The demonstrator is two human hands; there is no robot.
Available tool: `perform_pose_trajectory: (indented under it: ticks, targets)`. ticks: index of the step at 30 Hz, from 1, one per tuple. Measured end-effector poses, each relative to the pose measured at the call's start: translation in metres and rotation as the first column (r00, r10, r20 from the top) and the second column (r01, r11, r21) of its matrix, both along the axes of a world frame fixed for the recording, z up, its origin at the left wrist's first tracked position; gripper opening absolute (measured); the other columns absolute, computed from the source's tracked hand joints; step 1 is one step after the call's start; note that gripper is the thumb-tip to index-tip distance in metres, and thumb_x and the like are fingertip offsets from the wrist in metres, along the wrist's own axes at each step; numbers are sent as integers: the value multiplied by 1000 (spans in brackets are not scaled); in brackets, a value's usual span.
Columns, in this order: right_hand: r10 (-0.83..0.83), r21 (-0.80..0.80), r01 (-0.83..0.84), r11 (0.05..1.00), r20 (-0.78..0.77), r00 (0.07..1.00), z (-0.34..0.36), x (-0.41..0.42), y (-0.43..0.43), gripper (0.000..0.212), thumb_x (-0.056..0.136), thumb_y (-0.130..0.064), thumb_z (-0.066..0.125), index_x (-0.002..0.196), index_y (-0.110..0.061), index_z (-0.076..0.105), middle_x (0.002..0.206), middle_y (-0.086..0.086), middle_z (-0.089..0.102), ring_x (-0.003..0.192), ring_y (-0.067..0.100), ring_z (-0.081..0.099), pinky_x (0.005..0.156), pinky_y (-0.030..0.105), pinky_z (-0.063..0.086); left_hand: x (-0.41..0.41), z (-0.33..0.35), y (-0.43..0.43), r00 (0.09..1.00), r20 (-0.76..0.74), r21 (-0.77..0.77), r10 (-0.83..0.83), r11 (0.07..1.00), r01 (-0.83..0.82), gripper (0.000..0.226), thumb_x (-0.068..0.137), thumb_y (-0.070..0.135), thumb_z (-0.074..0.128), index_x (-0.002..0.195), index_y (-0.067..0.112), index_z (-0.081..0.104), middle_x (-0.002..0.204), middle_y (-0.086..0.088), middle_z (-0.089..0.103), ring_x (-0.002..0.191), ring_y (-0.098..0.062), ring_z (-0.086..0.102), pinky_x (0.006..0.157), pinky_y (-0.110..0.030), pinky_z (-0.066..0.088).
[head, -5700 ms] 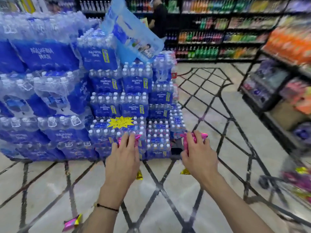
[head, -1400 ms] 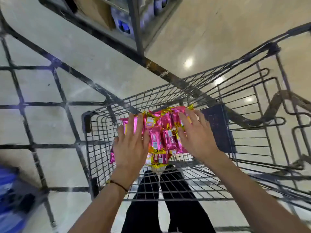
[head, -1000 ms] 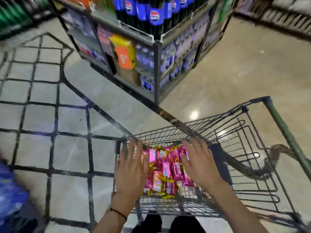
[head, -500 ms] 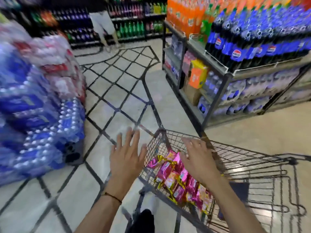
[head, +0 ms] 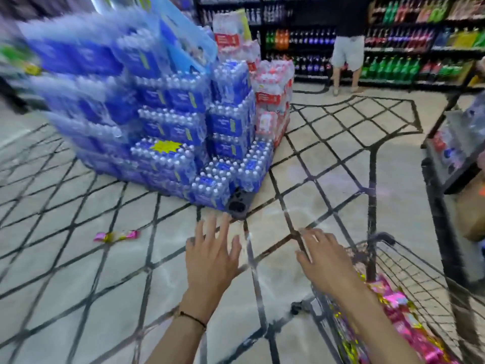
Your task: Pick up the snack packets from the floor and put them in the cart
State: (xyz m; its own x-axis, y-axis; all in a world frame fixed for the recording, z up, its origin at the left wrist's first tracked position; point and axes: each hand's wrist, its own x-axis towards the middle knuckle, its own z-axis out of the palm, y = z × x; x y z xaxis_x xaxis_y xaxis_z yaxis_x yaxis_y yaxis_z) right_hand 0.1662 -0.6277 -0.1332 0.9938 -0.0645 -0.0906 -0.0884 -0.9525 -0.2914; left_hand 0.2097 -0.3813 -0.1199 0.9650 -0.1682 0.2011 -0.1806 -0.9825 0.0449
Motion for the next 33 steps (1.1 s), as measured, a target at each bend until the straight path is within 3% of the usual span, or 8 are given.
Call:
perform_pose_trajectory:
  ticks: [2,5,12,17,24,33]
  targets:
    - [75,-2,-75,997,-28,997,-1,19,32,48,103,-40,37,150,-27,33,150,1,43,132,27,41,101,43,45,0,-1,41,997,-7,37,79,996,-78,57,103,48,20,144,21,50,152,-9,47,130,-37,46,91,-48,47]
    - [209,-33,-210,977,-25,978,0,51,93,46,104,-39,37,149,-27,37,146,0,46,129,28,45,99,43,46,0,-2,114,974,28,4,225,974,-225,55,97,47,46,144,19,53,147,-11,54,125,-41,53,87,-51,50]
    - [435,21,-434,900,-3,901,14,115,269,48,104,-42,41,149,-24,38,149,1,43,133,26,39,102,43,44,-10,-6,284,921,45,4,387,922,-388,48,93,33,63,136,13,56,140,-12,57,117,-39,58,82,-50,55]
    - [564,35,-564,825,8,826,11,147,384,44,104,-42,42,146,-29,39,143,-2,48,126,24,44,98,37,45,-17,-2,385,856,73,-42,512,859,-510,48,95,40,42,132,14,58,136,-9,59,114,-36,58,81,-49,54]
    - [657,78,-656,751,7,753,7,191,503,42,103,-42,43,143,-30,41,141,-6,49,126,25,46,96,43,47,10,-15,479,790,53,-74,611,791,-607,42,98,37,40,129,16,60,134,-5,58,106,-33,56,78,-45,53]
    - [693,80,-688,721,-87,716,-40,324,599,44,103,-44,41,145,-30,40,147,-5,45,129,26,43,99,42,46,131,-59,563,769,-65,-57,636,767,-639,43,98,38,37,130,17,57,135,-3,57,105,-33,56,79,-45,51]
